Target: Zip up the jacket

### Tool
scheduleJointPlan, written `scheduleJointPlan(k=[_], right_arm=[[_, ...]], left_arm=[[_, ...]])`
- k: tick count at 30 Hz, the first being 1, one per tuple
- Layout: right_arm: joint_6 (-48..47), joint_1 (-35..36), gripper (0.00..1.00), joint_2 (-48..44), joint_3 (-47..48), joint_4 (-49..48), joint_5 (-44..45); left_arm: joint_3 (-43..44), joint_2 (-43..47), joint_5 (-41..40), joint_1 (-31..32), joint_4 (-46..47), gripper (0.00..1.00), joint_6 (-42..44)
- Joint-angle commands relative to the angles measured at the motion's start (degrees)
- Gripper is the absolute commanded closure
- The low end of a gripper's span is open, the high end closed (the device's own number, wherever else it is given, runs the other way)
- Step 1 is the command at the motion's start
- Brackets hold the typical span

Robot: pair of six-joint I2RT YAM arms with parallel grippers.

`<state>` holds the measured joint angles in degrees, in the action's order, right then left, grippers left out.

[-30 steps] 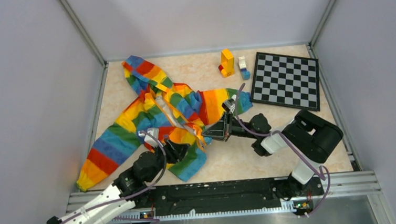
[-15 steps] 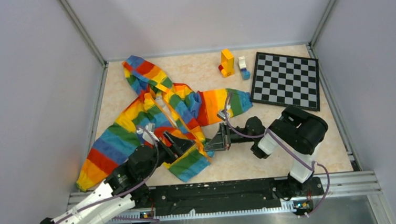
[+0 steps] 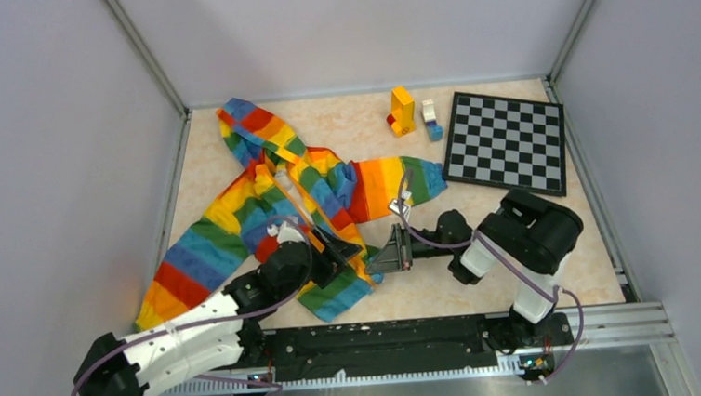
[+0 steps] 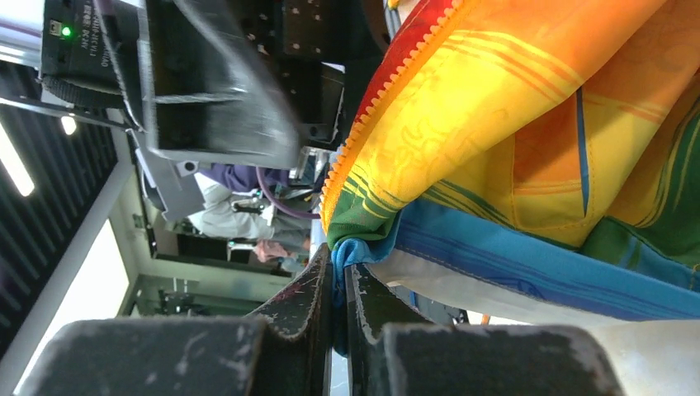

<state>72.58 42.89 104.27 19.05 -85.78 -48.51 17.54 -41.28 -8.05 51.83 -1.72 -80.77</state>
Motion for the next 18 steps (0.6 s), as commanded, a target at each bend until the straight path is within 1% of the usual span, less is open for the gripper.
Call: scheduleJointPlan(k=[1, 3, 4, 6, 8, 10, 11, 14, 15, 18], right_arm=[[-9.7, 0.1, 0.94, -7.3, -0.5, 5.9, 1.0], [-14.9, 0.2, 0.92, -12.1, 0.4, 17.5, 2.7], [-17.8, 0.4, 0.9, -14.3, 1.1, 23.1, 3.6], [-24.7, 1.6, 0.81, -18.3, 3.2, 36.0, 6.3], [-30.8, 3.0, 0.74, -22.2, 6.0, 48.5, 10.1], [-36.6, 4.2, 0.67, -26.0, 9.0, 61.5, 15.4], [-38.7, 4.5, 0.62, -28.1, 10.1, 66.7, 18.3], [-42.9, 5.6, 0.55, -34.3, 12.3, 79.0, 27.6], [-43.7, 6.0, 0.53, -36.2, 12.7, 83.1, 31.4], [-45.8, 7.2, 0.47, -41.0, 13.3, 89.2, 37.0]], left_arm=[[3.1, -5.8, 0.6, -1.0, 7.8, 0.2, 3.8], [4.2, -7.0, -0.4, -1.4, 9.4, 0.33, 6.6], [4.3, -7.3, -0.6, -1.7, 11.5, 0.41, 8.4], [4.5, -8.3, -0.2, -2.2, 16.3, 0.56, 12.9], [5.1, -9.5, 0.3, -2.8, 19.7, 0.77, 16.3], [5.5, -10.0, 0.8, -3.1, 22.2, 0.9, 18.9], [5.7, -10.0, 1.0, -3.2, 23.3, 0.94, 19.9], [5.6, -9.6, 1.6, -3.2, 25.1, 1.0, 20.6], [5.5, -9.5, 1.8, -3.2, 25.1, 1.0, 20.0], [4.9, -8.8, 1.7, -3.2, 24.6, 1.0, 16.8]])
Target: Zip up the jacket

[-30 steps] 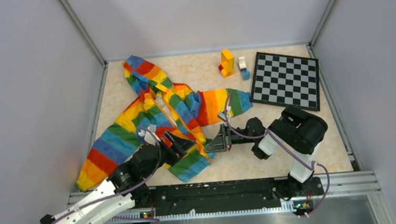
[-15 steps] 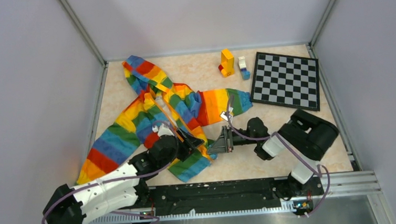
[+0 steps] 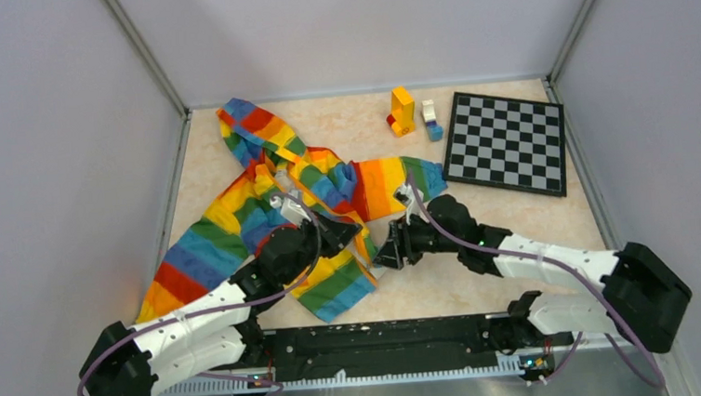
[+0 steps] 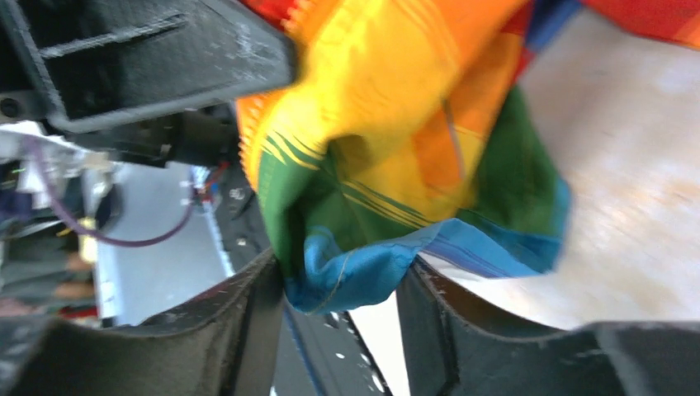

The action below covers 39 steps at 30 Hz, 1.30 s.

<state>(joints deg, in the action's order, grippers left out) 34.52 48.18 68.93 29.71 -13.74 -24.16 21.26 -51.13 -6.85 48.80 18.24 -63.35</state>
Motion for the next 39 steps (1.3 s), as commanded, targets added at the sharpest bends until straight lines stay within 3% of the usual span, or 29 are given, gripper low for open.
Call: scheduleJointPlan(k=[1, 10, 14, 17, 19, 20, 26, 29, 33, 39], right_arm=[[-8.3, 2.5, 0.46, -6.8, 3.0, 18.7, 14.2], [-11.9, 5.5, 0.44, -15.0, 12.0, 34.2, 25.5], [-10.6, 5.5, 0.47, -15.1, 15.0, 29.3, 14.3], [-10.1, 6.0, 0.55, -13.7, 18.0, 26.3, 10.8], [-11.3, 6.1, 0.68, -12.1, 20.5, 29.0, 12.0], [-12.4, 6.1, 0.69, -11.6, 21.7, 31.5, 13.3], [-10.2, 8.1, 0.55, -9.5, 20.2, 24.2, 13.0], [-12.4, 14.3, 0.45, -6.3, 22.0, 22.3, 25.9], [-15.9, 17.1, 0.44, -4.0, 21.4, 20.0, 36.8], [-19.1, 17.1, 0.5, -1.8, 20.8, 16.6, 39.9]], left_arm=[[1.0, 1.4, 0.4, -0.1, 4.6, 1.0, -1.8], [0.7, 4.1, -0.1, -0.2, 6.7, 1.0, -2.5], [0.9, 4.5, -0.3, -0.2, 6.7, 1.0, -2.8], [1.5, 4.6, -0.8, -0.3, 5.7, 1.0, -3.5], [2.0, 4.6, -1.6, -0.2, 4.9, 1.0, -3.7], [2.2, 4.8, -2.1, -0.3, 4.4, 1.0, -3.9], [2.7, 5.6, -2.8, -0.3, 3.1, 1.0, -3.3], [2.8, 5.2, -2.7, -0.2, 3.4, 1.0, -4.0], [4.0, 4.6, -2.4, -0.2, 2.4, 1.0, -3.5], [4.9, 4.9, -3.1, -0.2, 0.9, 1.0, -2.7]])
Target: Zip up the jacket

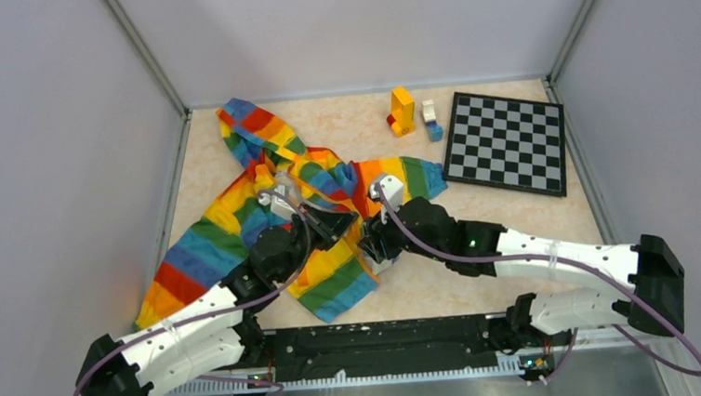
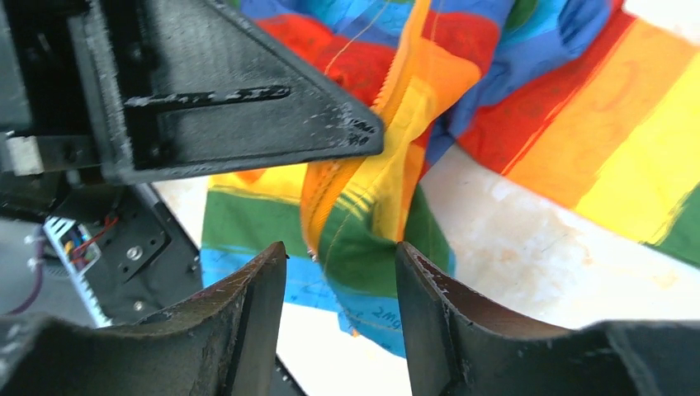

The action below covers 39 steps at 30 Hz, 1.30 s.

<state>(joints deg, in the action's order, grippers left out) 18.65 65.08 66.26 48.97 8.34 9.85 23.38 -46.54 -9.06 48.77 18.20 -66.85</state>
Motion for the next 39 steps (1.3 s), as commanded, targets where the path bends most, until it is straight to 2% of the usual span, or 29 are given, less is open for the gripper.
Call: scheduleJointPlan(k=[1, 6, 7, 10, 12, 13, 16, 20, 23, 24, 26, 28, 31, 34, 39], right_arm=[[-3.2, 0.2, 0.5, 1.6, 1.9, -5.9, 5.4], [-2.2, 0.3, 0.53, 5.2, 3.0, -7.8, 5.1], [-2.0, 0.2, 0.57, 5.6, 3.1, -7.9, 5.2], [-1.8, 0.2, 0.8, 5.0, 2.4, -8.7, 4.9], [-1.6, -1.6, 0.96, 3.6, 0.3, -11.1, 0.4], [-1.1, -3.4, 1.0, 2.9, -0.8, -12.6, -4.6], [0.8, -11.3, 1.0, 2.1, -4.7, -19.3, -25.2], [3.1, -16.4, 1.0, 4.1, -6.6, -25.6, -41.4], [8.0, -19.8, 1.0, 6.0, -7.7, -31.2, -48.4], [9.9, -20.8, 1.0, 6.5, -8.2, -33.3, -50.1], [13.1, -22.1, 1.0, 7.6, -8.7, -36.6, -53.4], [15.1, -22.6, 1.0, 8.5, -8.7, -38.5, -55.6], [18.5, -23.1, 1.0, 10.3, -8.7, -41.8, -58.3], [20.1, -23.5, 1.0, 11.3, -9.0, -44.0, -59.5], [20.2, -23.6, 1.0, 10.6, -9.6, -43.9, -59.4]], left_arm=[[2.9, 0.2, -1.0, -0.2, 0.9, 1.0, 0.6], [3.9, -0.7, -0.4, -0.2, 0.7, 1.0, 0.3], [4.0, -0.9, -0.3, -0.2, 0.6, 1.0, 0.4], [4.4, -0.8, -0.7, -0.2, -0.5, 1.0, 0.7], [4.8, -0.3, -1.2, -0.3, -2.4, 1.0, 1.4], [5.2, 0.1, -1.3, -0.3, -3.4, 0.97, 2.0], [5.5, 1.9, -1.5, -0.3, -6.9, 0.64, 4.1], [5.4, 5.9, 0.2, -0.3, -11.3, 0.22, 8.7], [5.3, 8.7, 5.7, -0.2, -13.3, 0.03, 13.0], [5.2, 9.4, 7.9, -0.3, -13.9, 0.01, 14.2], [4.5, 9.9, 13.5, -0.2, -14.1, 0.02, 16.2], [2.8, 9.8, 19.0, -0.3, -11.9, 0.11, 18.5], [1.2, 8.5, 23.7, -0.2, -9.5, 0.4, 21.0], [1.0, 7.8, 24.4, -0.3, -9.1, 0.53, 23.2], [3.2, 7.6, 19.9, -0.3, -14.5, 0.61, 26.3]])
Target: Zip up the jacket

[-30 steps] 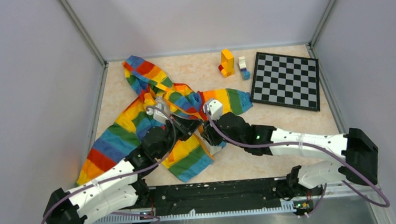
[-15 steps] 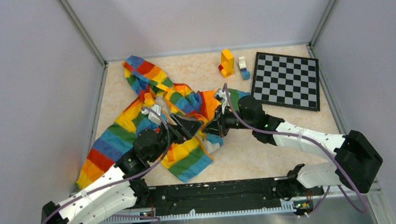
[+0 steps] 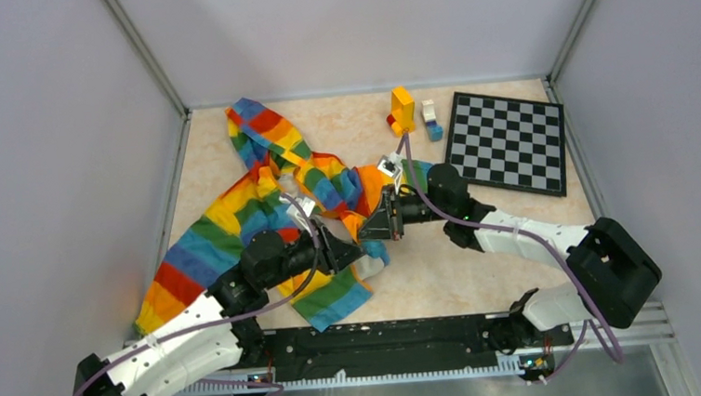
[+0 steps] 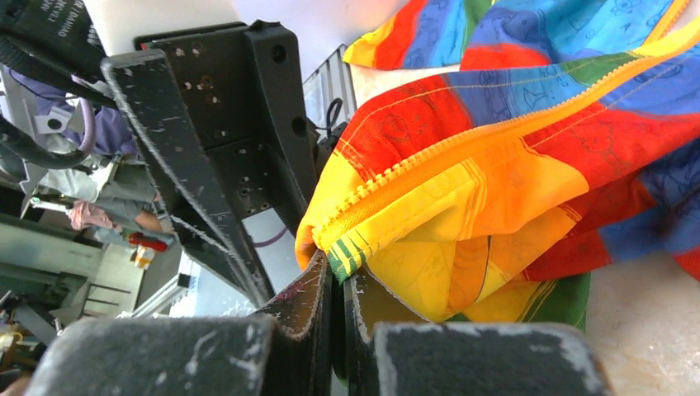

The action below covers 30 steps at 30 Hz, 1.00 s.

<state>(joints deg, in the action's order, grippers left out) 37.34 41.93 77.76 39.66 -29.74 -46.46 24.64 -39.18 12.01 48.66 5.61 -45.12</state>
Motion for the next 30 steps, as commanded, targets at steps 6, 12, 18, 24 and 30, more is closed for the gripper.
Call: scheduleJointPlan(k=[6, 12, 18, 24, 30], right_arm=[[-0.3, -0.9, 1.0, -1.5, -0.3, -3.3, -1.9], [0.2, -0.9, 1.0, -0.4, 0.2, -4.1, -2.6], [0.8, -1.0, 1.0, -0.5, 0.4, -4.7, -2.8], [1.3, -1.0, 1.0, -0.6, 0.1, -5.3, -3.2], [2.0, -1.0, 1.0, -0.9, 0.2, -6.2, -3.6]], left_arm=[[5.9, 6.9, -3.7, -0.1, -11.0, 0.31, 6.1], [4.5, 7.3, 5.8, -0.1, -1.9, 0.33, 7.1], [6.4, 2.2, 6.8, -0.1, -4.3, 0.55, 8.8], [5.8, 2.9, -1.5, -0.1, -7.5, 0.48, 8.4], [5.4, -0.2, 1.1, -0.1, -2.3, 0.47, 8.7]])
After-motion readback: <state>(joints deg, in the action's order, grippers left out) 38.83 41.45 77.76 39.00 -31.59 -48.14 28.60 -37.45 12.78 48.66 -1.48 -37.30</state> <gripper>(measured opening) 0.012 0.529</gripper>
